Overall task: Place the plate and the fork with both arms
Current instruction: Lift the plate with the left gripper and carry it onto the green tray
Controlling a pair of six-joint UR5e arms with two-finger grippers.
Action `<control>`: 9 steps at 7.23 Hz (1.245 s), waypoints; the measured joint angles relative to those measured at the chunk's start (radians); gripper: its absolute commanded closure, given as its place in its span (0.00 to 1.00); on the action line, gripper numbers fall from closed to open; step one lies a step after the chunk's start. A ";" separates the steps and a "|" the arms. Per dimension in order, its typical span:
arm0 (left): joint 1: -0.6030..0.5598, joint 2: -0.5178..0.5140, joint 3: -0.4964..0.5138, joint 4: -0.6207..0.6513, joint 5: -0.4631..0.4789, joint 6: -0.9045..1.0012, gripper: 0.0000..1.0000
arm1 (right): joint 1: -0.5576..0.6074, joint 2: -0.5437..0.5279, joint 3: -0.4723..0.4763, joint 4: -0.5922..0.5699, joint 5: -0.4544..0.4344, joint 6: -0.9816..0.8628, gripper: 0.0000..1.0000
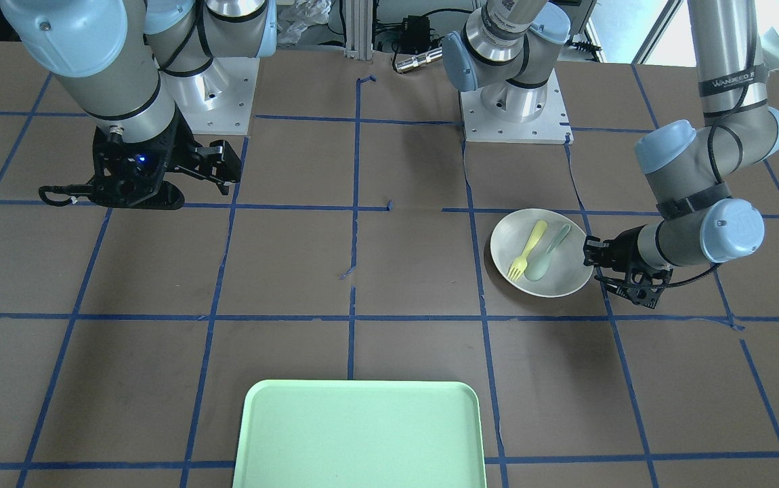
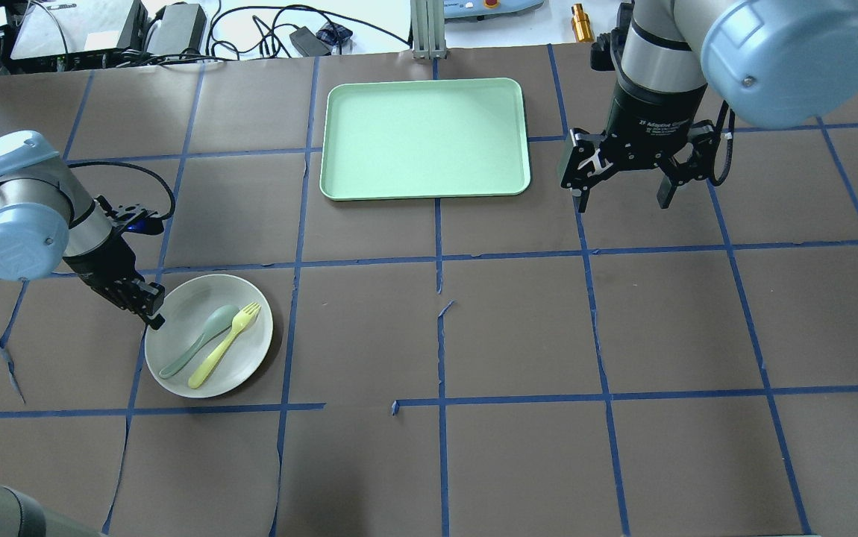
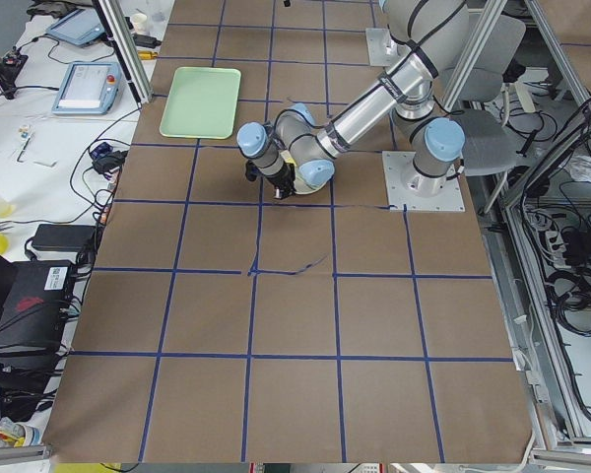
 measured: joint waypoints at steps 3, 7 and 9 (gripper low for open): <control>-0.017 0.004 0.060 -0.070 -0.079 -0.045 1.00 | 0.001 0.000 0.000 0.000 0.000 -0.002 0.00; -0.125 -0.012 0.235 -0.271 -0.289 -0.386 1.00 | 0.000 -0.001 0.000 0.001 -0.002 -0.004 0.00; -0.202 -0.054 0.300 -0.202 -0.407 -0.591 1.00 | 0.000 -0.001 0.000 0.002 -0.003 -0.005 0.00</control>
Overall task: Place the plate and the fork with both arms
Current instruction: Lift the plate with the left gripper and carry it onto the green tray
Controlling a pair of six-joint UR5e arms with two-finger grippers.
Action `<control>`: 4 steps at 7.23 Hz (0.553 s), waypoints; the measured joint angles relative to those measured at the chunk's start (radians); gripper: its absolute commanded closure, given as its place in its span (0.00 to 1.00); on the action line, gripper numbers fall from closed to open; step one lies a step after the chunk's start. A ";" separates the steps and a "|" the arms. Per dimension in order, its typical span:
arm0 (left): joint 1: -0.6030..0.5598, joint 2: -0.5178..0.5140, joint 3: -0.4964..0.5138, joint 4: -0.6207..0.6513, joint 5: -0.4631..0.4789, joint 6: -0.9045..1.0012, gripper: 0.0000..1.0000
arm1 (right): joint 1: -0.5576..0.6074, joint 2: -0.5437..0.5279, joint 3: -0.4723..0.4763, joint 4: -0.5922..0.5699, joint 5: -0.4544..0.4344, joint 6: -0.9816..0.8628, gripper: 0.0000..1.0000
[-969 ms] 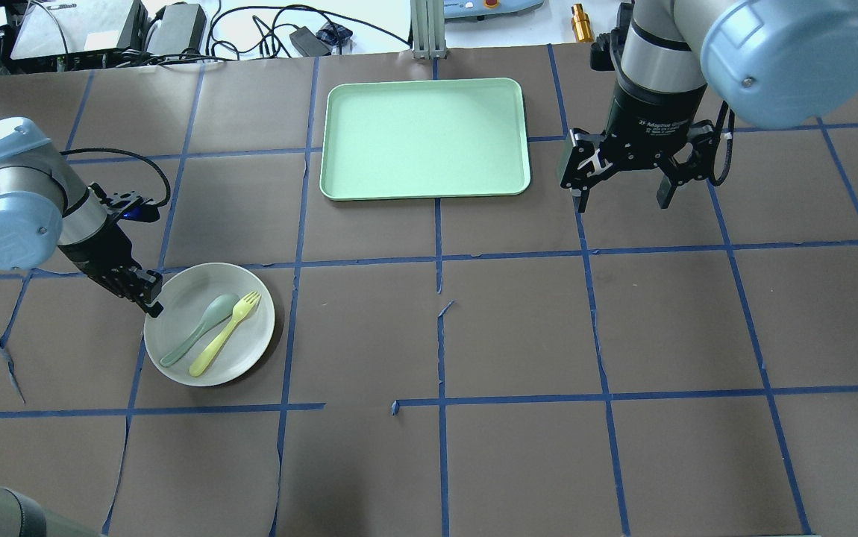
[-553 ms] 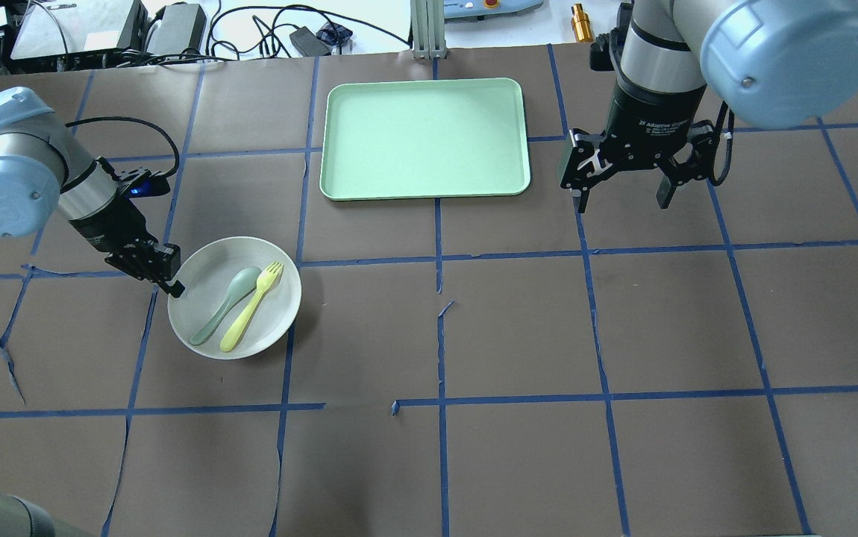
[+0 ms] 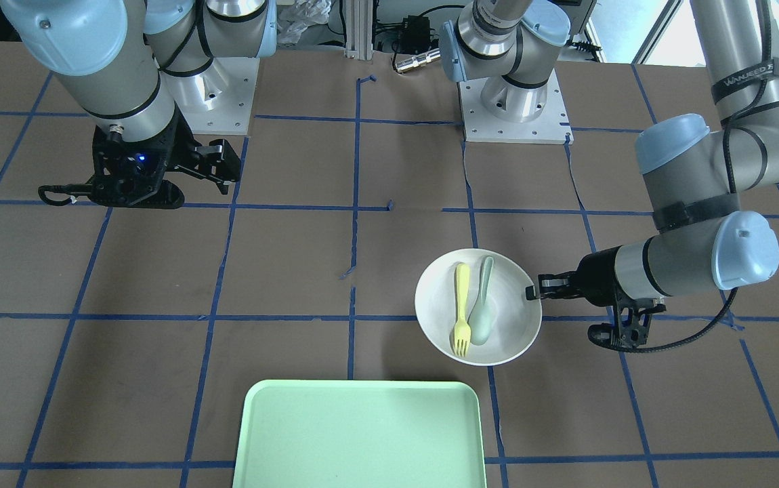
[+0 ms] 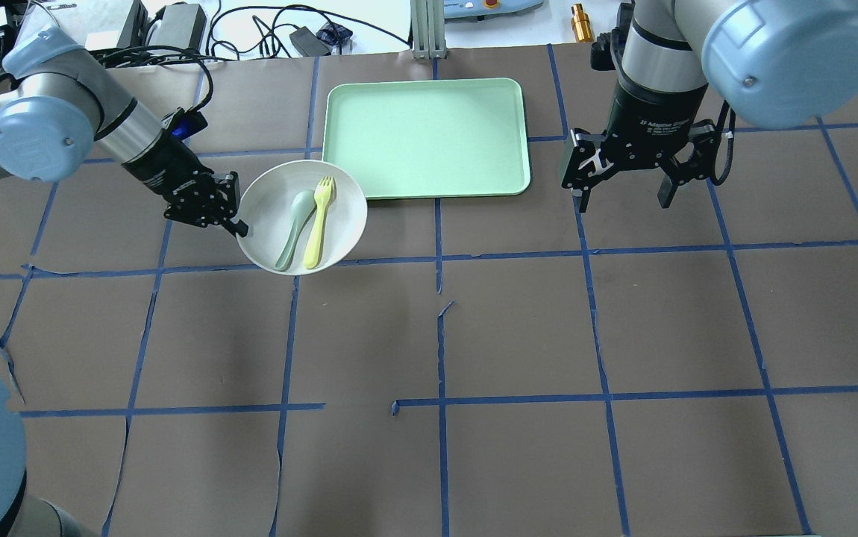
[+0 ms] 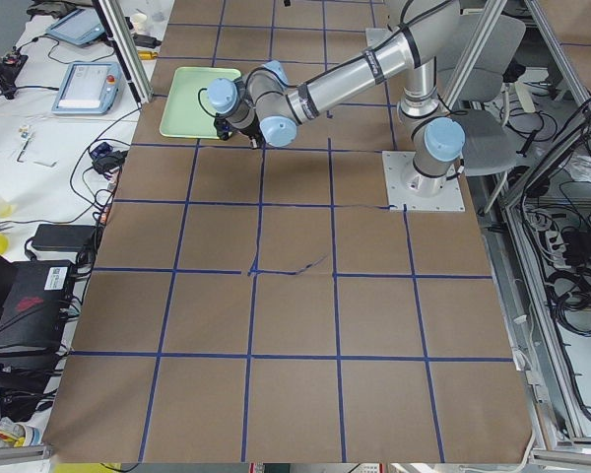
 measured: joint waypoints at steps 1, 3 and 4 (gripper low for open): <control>-0.043 -0.041 0.046 0.053 -0.035 -0.086 1.00 | 0.001 0.000 0.000 0.003 0.000 0.000 0.00; -0.125 -0.157 0.164 0.135 -0.057 -0.209 1.00 | 0.001 0.000 0.001 0.006 0.000 0.001 0.00; -0.159 -0.214 0.225 0.157 -0.058 -0.272 1.00 | 0.001 0.000 0.001 0.008 0.000 0.002 0.00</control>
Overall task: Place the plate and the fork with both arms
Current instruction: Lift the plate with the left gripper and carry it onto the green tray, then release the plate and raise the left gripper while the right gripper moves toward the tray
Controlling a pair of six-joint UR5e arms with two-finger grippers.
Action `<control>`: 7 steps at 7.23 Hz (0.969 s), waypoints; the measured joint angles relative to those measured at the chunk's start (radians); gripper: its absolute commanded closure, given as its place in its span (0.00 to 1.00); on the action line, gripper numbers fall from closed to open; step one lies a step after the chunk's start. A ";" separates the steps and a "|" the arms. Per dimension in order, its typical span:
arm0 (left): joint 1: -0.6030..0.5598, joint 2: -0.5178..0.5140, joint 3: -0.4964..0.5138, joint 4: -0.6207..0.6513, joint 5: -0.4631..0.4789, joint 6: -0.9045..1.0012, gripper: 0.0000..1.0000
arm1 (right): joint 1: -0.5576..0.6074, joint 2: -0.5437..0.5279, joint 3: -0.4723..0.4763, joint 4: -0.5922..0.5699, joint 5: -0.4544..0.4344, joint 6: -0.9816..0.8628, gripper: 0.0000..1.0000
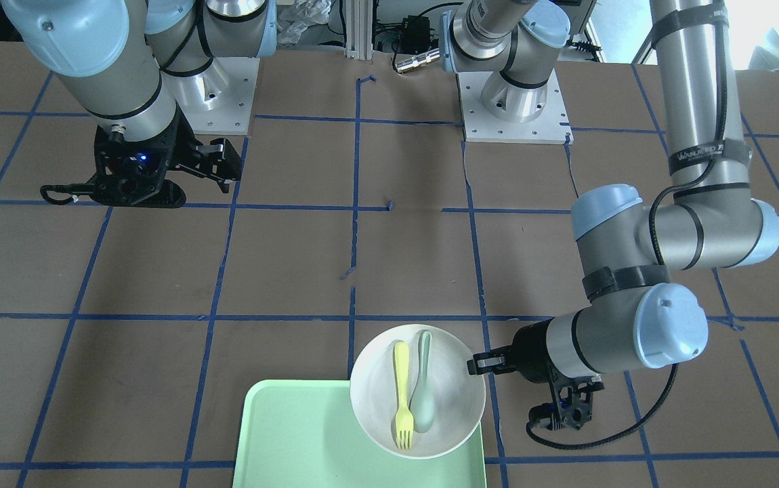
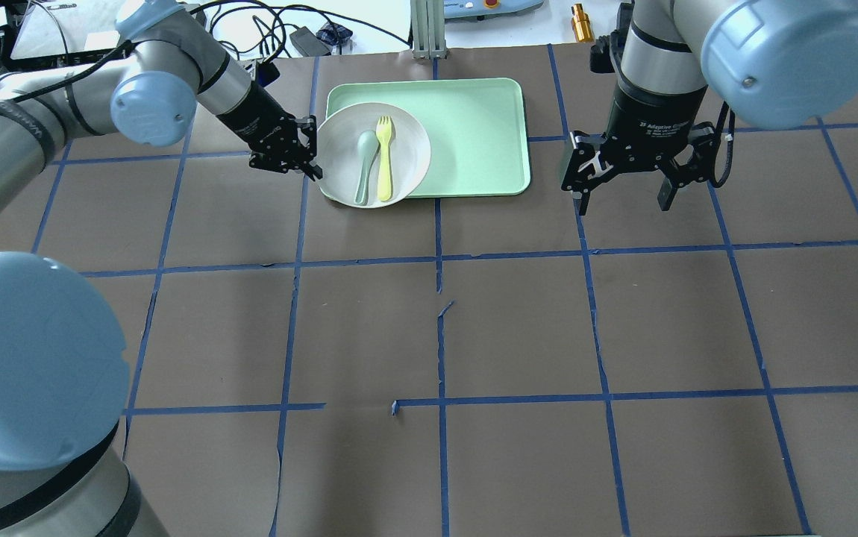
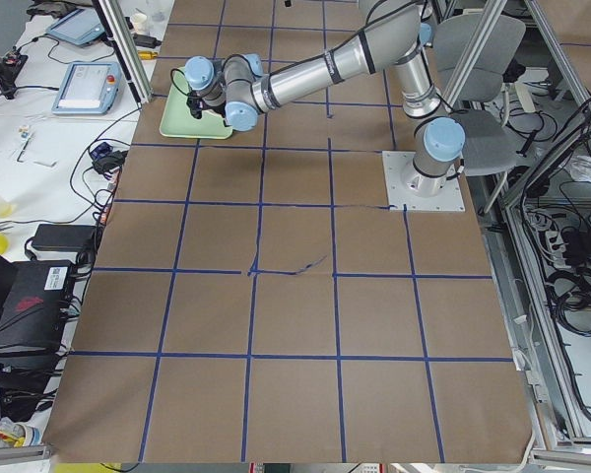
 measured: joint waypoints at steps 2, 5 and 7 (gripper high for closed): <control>-0.055 -0.110 0.105 0.052 -0.009 -0.142 1.00 | 0.001 -0.001 0.000 0.003 0.000 0.001 0.00; -0.081 -0.213 0.223 0.067 -0.035 -0.217 1.00 | 0.001 -0.006 0.000 0.004 0.000 0.005 0.00; -0.093 -0.240 0.241 0.068 -0.037 -0.203 0.93 | 0.002 -0.008 0.000 0.005 0.000 0.007 0.00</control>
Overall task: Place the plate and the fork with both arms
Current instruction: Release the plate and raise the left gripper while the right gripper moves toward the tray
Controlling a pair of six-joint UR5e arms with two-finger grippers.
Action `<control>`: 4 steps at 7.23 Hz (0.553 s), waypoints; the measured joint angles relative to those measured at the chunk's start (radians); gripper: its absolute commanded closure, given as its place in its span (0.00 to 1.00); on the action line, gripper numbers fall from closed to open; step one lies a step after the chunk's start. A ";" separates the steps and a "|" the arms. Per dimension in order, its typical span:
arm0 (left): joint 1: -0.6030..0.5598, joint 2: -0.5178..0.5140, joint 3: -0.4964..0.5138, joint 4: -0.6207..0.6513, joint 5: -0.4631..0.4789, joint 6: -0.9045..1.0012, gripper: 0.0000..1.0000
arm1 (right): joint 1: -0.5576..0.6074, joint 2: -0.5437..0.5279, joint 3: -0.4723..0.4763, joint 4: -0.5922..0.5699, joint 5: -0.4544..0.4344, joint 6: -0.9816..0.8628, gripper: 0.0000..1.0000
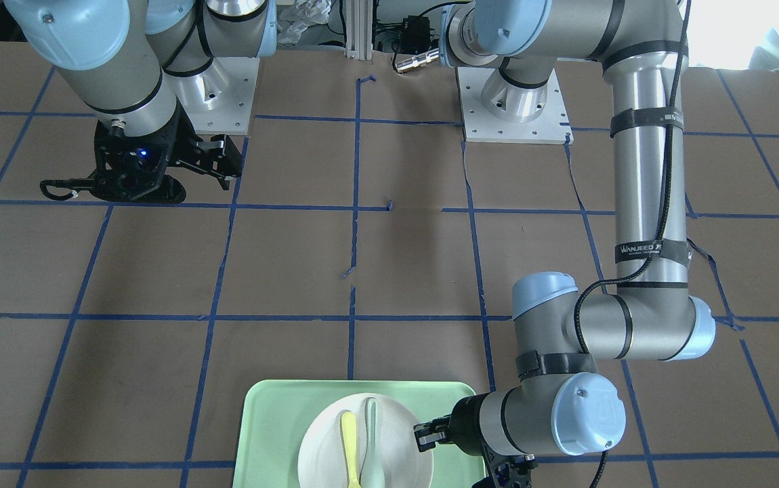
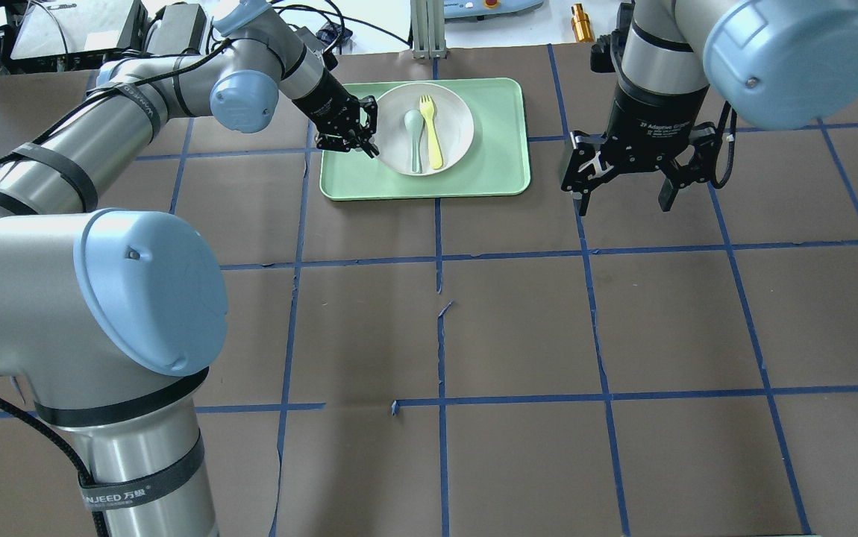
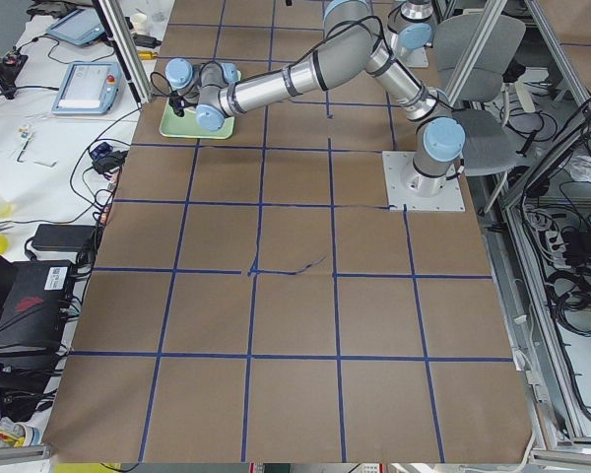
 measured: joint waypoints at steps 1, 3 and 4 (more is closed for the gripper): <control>-0.008 -0.010 0.001 0.006 0.001 0.005 0.63 | 0.000 0.000 0.000 0.000 0.000 0.000 0.00; -0.017 -0.023 -0.004 0.043 0.001 0.009 0.08 | -0.001 0.000 -0.001 -0.002 -0.001 0.001 0.00; -0.021 -0.020 -0.006 0.052 0.003 0.010 0.00 | -0.001 0.000 -0.001 -0.001 -0.002 0.001 0.00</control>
